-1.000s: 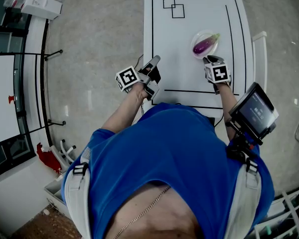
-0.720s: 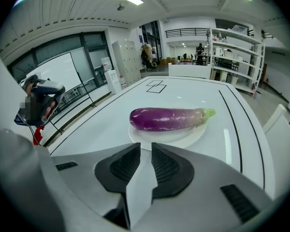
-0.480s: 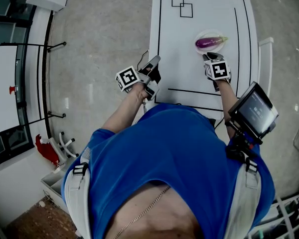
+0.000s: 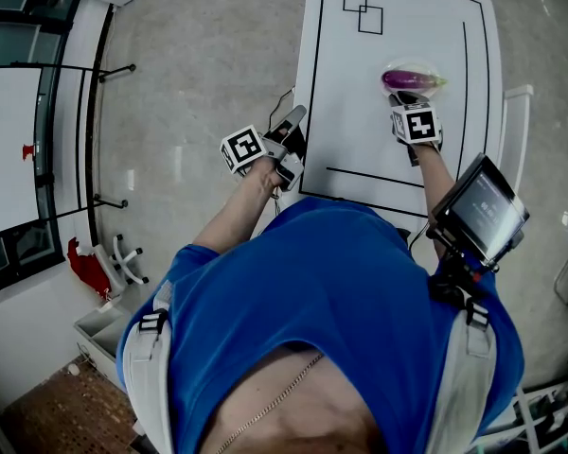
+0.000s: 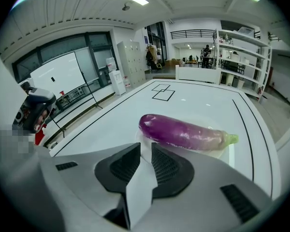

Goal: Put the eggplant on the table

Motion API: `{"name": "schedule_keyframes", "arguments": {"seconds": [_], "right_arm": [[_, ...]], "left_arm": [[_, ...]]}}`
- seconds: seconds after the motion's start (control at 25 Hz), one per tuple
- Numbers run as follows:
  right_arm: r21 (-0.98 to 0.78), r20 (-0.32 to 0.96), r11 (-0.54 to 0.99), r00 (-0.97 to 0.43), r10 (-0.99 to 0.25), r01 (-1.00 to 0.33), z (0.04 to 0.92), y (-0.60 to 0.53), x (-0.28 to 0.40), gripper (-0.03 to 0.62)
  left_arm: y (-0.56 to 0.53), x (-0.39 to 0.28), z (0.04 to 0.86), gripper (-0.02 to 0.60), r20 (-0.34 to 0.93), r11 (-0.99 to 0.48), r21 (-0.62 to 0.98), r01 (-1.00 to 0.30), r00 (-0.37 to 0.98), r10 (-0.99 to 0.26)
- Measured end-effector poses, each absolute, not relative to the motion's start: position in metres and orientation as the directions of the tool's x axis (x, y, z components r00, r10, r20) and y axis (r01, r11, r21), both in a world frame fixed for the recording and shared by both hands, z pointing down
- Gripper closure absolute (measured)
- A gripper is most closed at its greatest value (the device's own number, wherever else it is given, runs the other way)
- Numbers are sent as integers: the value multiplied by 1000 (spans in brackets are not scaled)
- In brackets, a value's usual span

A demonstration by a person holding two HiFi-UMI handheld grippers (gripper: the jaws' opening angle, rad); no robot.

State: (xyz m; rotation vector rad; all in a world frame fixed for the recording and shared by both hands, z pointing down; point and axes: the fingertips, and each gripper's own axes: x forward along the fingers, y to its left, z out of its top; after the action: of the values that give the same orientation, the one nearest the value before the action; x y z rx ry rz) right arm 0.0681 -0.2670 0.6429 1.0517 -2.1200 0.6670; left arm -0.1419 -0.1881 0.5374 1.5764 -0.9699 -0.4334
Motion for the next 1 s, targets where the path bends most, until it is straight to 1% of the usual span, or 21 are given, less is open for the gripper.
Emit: {"name": "schedule_keyframes", "arguments": {"seconds": [0.48,1.0], "right_arm": [[-141,752,562,-457,-475,-815,638,-270,55,522],[-125,742,539,-439,-506,-833,638,-268,73,522]], "left_arm": [[-180,-154,532,574,241,38,936,-350,558,-794],[-193,-136,542,574,226,15,942,-336,598,-769]]}}
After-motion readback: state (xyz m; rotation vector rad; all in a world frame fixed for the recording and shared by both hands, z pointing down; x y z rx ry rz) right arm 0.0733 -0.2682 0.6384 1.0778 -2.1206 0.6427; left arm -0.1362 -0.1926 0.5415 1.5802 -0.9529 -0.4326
